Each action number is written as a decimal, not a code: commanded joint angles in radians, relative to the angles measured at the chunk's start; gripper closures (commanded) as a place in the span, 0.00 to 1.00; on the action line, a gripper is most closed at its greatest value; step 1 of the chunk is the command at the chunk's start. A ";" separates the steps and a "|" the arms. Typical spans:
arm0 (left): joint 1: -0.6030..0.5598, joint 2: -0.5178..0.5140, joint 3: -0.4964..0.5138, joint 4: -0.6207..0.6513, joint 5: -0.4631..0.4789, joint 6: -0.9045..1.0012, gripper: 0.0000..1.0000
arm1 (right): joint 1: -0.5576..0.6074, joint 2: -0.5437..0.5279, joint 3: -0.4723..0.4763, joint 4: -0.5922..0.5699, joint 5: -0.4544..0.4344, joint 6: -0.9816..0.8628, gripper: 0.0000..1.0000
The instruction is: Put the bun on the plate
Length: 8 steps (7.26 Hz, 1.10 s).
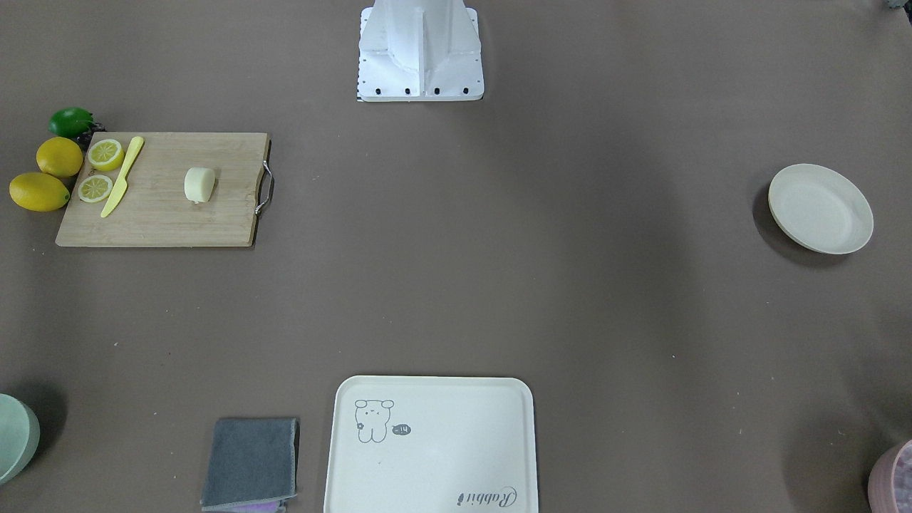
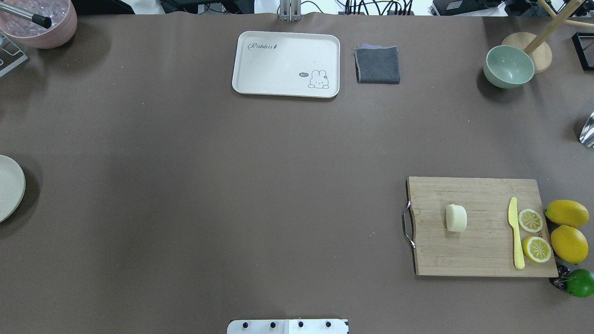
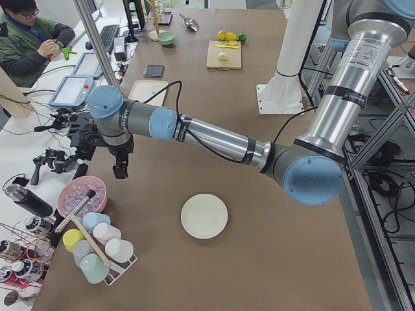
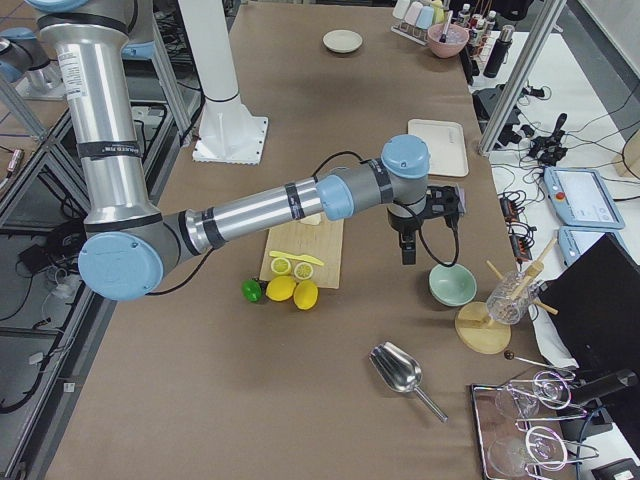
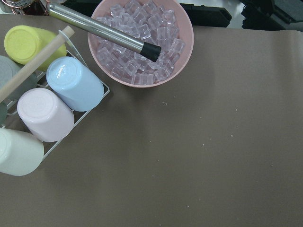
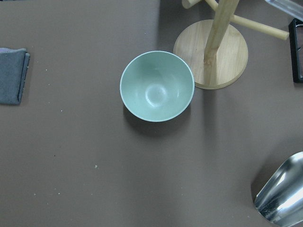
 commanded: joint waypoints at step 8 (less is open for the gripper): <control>-0.043 0.005 -0.055 -0.012 -0.001 -0.067 0.02 | 0.002 -0.019 0.010 0.001 0.004 0.002 0.00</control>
